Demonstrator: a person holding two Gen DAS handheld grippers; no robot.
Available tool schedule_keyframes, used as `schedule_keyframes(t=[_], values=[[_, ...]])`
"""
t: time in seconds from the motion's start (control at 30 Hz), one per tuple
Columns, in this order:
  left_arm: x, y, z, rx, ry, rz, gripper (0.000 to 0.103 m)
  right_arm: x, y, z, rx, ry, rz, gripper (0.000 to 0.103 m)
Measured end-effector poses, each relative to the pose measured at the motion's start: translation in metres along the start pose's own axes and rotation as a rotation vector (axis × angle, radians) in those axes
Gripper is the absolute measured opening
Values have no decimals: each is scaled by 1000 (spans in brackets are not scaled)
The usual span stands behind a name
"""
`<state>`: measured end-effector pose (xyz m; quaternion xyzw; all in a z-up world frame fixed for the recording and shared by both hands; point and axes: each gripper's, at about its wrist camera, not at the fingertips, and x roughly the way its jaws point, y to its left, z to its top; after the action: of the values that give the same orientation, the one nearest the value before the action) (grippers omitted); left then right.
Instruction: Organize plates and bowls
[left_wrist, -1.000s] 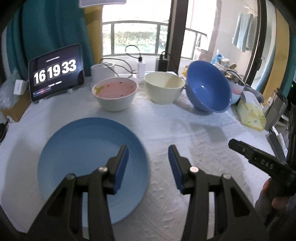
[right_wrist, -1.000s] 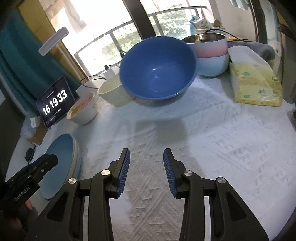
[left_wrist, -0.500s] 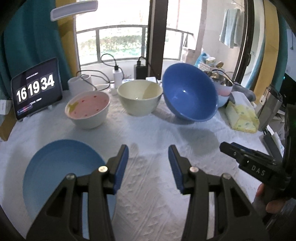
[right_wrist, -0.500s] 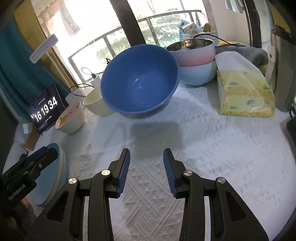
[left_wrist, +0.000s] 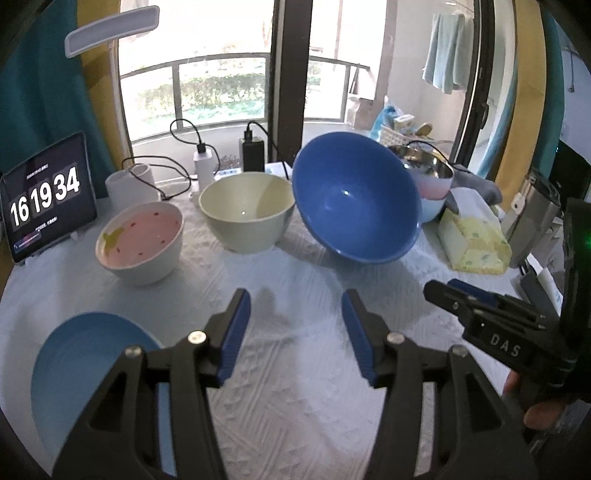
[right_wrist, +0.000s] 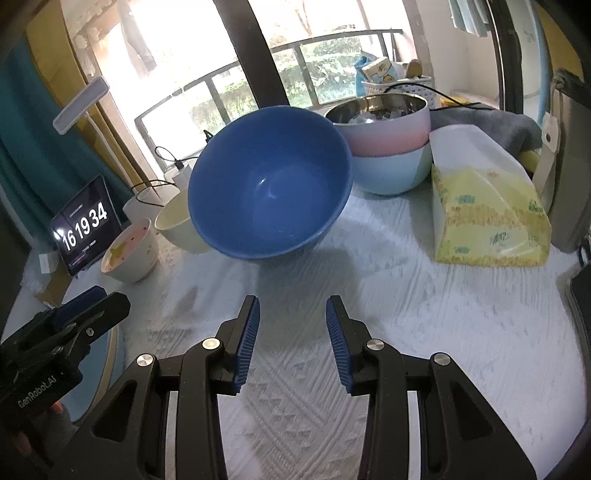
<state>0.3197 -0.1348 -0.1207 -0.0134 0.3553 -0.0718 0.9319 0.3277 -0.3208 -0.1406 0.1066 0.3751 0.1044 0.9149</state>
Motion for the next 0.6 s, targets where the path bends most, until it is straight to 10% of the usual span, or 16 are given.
schedule_keyframes(t=[0.6], values=[[35,-10,30,-45,-87,-44,53,28,-25,35,24,-41,-35,39]])
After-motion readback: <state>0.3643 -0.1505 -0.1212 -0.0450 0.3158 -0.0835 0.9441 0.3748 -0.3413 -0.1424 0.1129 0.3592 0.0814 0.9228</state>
